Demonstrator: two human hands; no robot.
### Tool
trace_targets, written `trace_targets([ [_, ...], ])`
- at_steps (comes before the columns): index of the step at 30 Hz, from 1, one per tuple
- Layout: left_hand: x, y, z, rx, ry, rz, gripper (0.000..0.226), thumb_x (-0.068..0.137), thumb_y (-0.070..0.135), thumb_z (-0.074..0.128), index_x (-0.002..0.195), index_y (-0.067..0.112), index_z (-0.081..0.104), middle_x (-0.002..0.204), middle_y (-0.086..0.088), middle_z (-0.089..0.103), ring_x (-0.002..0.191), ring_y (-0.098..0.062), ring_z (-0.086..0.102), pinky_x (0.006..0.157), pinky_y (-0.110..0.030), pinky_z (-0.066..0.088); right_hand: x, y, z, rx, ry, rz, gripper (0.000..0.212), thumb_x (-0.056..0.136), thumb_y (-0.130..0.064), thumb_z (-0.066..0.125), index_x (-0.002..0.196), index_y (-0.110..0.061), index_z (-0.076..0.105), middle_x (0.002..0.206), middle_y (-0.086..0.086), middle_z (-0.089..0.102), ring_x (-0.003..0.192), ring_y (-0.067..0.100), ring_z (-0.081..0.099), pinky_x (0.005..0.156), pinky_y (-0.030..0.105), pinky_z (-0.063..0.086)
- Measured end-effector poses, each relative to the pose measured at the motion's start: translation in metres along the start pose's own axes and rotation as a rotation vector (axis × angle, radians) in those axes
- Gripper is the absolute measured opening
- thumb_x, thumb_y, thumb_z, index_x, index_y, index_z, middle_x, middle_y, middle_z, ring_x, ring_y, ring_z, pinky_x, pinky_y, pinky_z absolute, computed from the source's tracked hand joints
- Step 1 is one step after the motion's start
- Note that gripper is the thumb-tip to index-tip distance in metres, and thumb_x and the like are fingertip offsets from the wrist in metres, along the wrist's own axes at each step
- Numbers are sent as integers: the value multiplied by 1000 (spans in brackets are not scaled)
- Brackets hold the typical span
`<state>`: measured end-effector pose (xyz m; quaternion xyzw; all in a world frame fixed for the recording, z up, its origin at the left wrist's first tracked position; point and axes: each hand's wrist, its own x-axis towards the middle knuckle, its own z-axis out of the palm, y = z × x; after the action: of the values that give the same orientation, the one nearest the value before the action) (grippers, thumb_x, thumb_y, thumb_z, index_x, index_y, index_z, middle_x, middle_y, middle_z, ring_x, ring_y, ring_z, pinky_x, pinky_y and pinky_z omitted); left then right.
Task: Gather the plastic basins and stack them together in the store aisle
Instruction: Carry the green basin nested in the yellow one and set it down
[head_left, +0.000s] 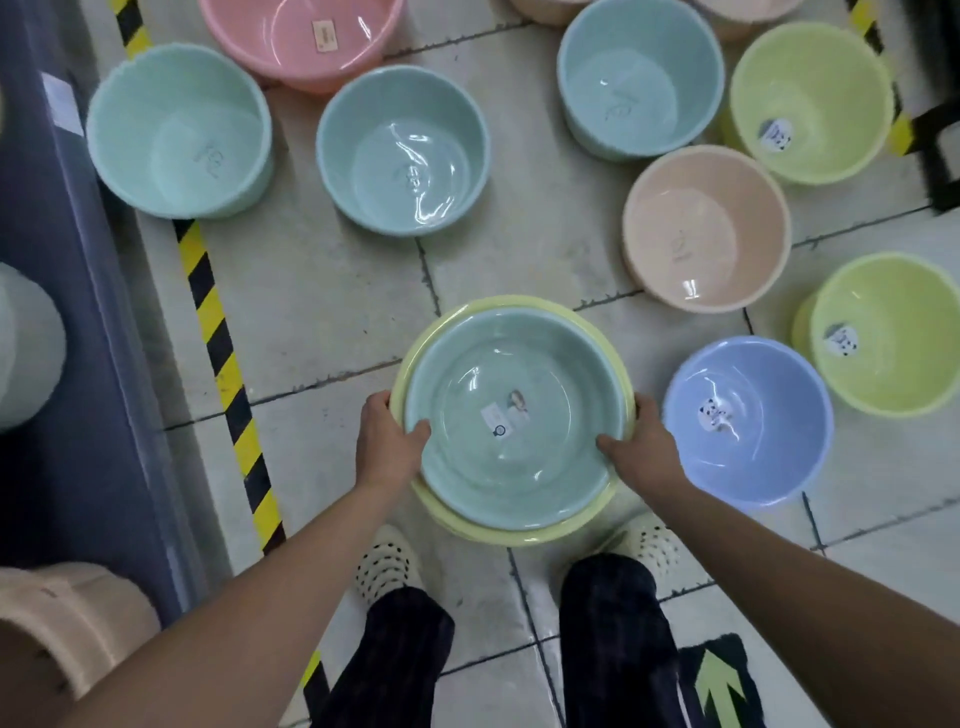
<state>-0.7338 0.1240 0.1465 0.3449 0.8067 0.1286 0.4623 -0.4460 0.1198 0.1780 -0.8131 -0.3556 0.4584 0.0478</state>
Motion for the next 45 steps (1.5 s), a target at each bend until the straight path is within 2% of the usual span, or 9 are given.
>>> trace_targets([
  [6,6,-51,31,57,-21,10,50,84,18,75,126,10,49,109,-3,58,93,-19,57,76,-31,47,-7,57,48,58,75,47,67,85,-10,66,145,-16,35,108,1,56,102,26,58,79,28,39],
  [8,13,-68,41,75,-21,16,50,84,18,75,126,10,49,113,-5,59,94,-20,58,77,-33,49,-3,72,63,64,65,64,66,86,-10,65,144,-16,35,114,7,61,104,29,59,78,28,40],
  [12,27,-94,58,94,-28,12,48,83,19,75,124,14,50,116,-7,60,96,-23,61,83,-40,55,8,95,87,52,38,102,63,87,-11,63,143,-17,34,118,10,61,90,23,51,76,29,39],
  [16,39,-110,70,81,-20,-11,53,82,22,75,129,20,50,118,-6,59,101,-25,62,89,-48,56,21,109,105,39,15,132,62,89,-11,61,144,-16,33,119,11,61,95,27,55,76,28,37],
  [24,58,-122,98,-5,0,-79,61,89,13,68,144,23,44,119,-2,59,102,-23,58,95,-43,52,54,131,129,-6,9,125,60,89,-14,60,143,-17,31,99,0,53,84,23,49,73,29,37],
  [30,69,-123,105,100,-39,-52,74,91,12,67,154,28,31,135,-6,58,122,-28,57,104,-43,47,66,141,141,37,33,112,62,89,-14,61,143,-16,31,117,9,60,89,25,52,76,29,37],
  [37,72,-89,97,140,-97,-29,73,85,17,72,149,32,39,128,-5,59,117,-28,60,103,-48,49,69,142,110,162,45,107,62,79,-12,71,135,-11,43,124,10,56,109,28,56,81,28,39],
  [41,51,-37,98,152,-124,36,74,84,17,71,149,31,39,128,-5,59,116,-26,60,103,-47,49,57,136,65,229,94,122,80,79,-18,74,148,-12,33,141,7,49,125,26,50,101,35,41],
  [45,25,35,107,154,-170,152,73,79,21,71,146,34,44,125,-4,61,113,-25,61,102,-46,50,41,130,0,270,175,74,67,78,-15,75,137,-14,44,122,0,53,112,22,53,90,30,39],
])
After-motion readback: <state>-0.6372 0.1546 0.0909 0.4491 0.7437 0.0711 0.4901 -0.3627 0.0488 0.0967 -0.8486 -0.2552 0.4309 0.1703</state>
